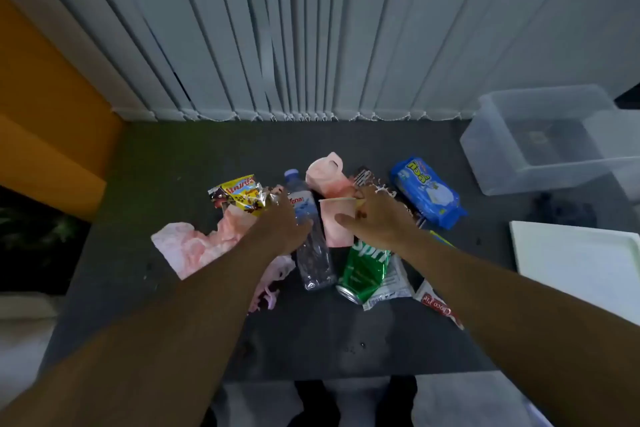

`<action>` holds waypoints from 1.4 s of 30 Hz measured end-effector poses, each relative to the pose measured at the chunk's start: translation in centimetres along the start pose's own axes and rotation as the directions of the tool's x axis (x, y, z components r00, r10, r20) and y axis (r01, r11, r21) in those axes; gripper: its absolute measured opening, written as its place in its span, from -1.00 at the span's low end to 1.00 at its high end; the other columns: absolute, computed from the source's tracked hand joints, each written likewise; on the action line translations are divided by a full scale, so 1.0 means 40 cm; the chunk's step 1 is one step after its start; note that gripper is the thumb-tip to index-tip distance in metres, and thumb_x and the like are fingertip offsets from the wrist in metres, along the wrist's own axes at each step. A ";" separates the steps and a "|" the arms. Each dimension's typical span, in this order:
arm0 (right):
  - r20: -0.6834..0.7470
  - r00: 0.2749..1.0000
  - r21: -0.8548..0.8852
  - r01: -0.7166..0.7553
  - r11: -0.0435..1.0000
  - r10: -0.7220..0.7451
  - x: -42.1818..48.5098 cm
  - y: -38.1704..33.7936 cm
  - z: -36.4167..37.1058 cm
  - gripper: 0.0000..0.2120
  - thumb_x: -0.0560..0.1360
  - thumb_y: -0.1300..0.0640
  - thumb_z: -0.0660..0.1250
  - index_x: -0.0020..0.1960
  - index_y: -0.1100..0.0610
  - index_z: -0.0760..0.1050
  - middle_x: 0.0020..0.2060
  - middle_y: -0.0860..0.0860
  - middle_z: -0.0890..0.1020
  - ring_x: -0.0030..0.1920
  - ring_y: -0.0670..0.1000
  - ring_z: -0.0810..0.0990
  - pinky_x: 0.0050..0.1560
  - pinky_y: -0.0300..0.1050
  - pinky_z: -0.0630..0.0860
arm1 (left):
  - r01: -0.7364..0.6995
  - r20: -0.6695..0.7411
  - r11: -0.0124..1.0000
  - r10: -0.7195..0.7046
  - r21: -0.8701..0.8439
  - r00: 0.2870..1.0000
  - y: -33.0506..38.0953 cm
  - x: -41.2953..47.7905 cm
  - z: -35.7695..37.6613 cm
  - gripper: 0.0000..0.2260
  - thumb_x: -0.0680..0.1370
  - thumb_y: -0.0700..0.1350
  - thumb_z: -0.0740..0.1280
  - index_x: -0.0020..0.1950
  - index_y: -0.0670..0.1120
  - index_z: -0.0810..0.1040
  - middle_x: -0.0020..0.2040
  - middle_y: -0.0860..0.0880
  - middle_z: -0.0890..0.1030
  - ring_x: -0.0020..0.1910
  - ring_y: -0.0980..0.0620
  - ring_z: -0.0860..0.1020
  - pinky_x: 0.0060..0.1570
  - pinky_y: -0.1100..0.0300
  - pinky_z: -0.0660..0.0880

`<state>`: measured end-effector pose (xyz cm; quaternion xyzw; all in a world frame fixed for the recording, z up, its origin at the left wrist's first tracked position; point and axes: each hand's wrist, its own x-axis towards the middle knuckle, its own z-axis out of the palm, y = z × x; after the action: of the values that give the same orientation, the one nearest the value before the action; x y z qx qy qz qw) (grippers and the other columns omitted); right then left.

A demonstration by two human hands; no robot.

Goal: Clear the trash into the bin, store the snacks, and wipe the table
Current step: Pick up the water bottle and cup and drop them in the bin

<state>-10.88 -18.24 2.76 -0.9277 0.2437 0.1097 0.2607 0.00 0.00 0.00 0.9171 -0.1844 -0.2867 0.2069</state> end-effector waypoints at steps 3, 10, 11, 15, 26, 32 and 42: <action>0.069 0.997 0.020 -0.040 0.999 0.038 0.016 -0.011 0.033 -0.17 0.37 -0.40 0.31 0.49 -0.04 0.19 0.14 0.07 0.63 0.19 0.19 0.58 0.21 0.04 0.50 | -0.006 0.064 1.000 0.007 -0.021 0.998 -0.005 0.007 0.018 -0.14 0.52 0.11 0.37 0.61 -0.05 -0.11 0.36 -0.16 0.45 0.23 -0.19 0.53 0.18 -0.04 0.53; 0.112 0.986 0.113 -0.133 0.985 0.121 0.026 -0.042 0.062 0.15 0.11 -0.46 0.34 0.54 0.03 0.04 0.16 0.08 0.61 0.15 0.20 0.60 0.17 0.09 0.53 | 0.098 0.135 0.983 -0.077 -0.156 0.988 0.004 0.031 0.037 -0.13 0.44 0.09 0.51 0.55 -0.13 0.07 0.24 -0.11 0.51 0.15 -0.10 0.55 0.13 0.03 0.55; 0.116 0.985 0.130 -0.139 0.982 0.124 0.026 -0.044 0.061 0.18 0.08 -0.47 0.32 0.54 0.03 0.03 0.17 0.08 0.61 0.15 0.19 0.60 0.17 0.09 0.54 | 0.123 0.155 0.979 -0.098 -0.161 0.983 0.010 0.032 0.034 -0.21 0.44 0.08 0.51 0.50 -0.14 0.18 0.19 -0.10 0.53 0.11 -0.08 0.55 0.10 0.05 0.56; 0.094 0.990 0.169 -0.117 0.979 0.102 0.029 -0.031 0.051 -0.04 0.22 -0.29 0.41 0.50 0.03 0.16 0.10 0.03 0.63 0.11 0.13 0.61 0.12 0.04 0.56 | 0.195 0.163 0.965 -0.167 -0.178 0.972 0.030 0.023 0.022 -0.46 0.44 -0.06 0.50 0.34 -0.16 0.39 0.04 -0.07 0.53 -0.02 -0.02 0.53 -0.07 0.14 0.52; 0.066 0.998 0.089 -0.024 0.996 0.018 -0.002 0.017 -0.052 -0.67 0.36 -0.16 0.40 -0.01 -0.02 0.41 -0.19 -0.07 0.57 -0.21 -0.08 0.54 -0.18 -0.11 0.47 | 0.242 0.021 0.943 -0.244 -0.229 0.970 0.078 -0.059 -0.003 -0.08 0.39 0.09 0.46 0.57 -0.11 -0.01 0.24 -0.13 0.51 0.15 -0.15 0.55 0.07 0.07 0.53; 0.040 0.996 0.135 0.071 0.988 -0.077 -0.033 0.038 -0.090 -0.54 0.23 -0.26 0.36 0.03 -0.04 0.44 -0.10 -0.07 0.60 -0.08 0.01 0.59 -0.05 -0.01 0.57 | 0.193 -0.141 0.937 -0.241 -0.291 0.960 0.097 -0.142 -0.010 -0.29 0.44 0.04 0.46 0.46 -0.14 0.21 0.22 -0.11 0.52 0.14 -0.12 0.55 0.00 0.11 0.47; -0.002 0.948 0.123 0.316 0.941 -0.318 -0.092 -0.018 -0.135 -0.44 0.35 -0.20 0.45 0.23 0.04 0.43 0.09 0.01 0.58 0.08 0.08 0.56 0.01 -0.04 0.49 | 0.239 -0.325 0.918 -0.341 -0.316 0.882 0.095 -0.345 -0.042 -0.26 0.42 0.12 0.45 0.45 -0.12 0.18 0.34 -0.14 0.43 0.28 -0.15 0.47 0.25 -0.04 0.48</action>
<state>-13.26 -19.15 8.84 -0.9362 0.0951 0.0594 0.3330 -10.41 3.55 9.29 0.9356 0.0393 -0.1570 0.3138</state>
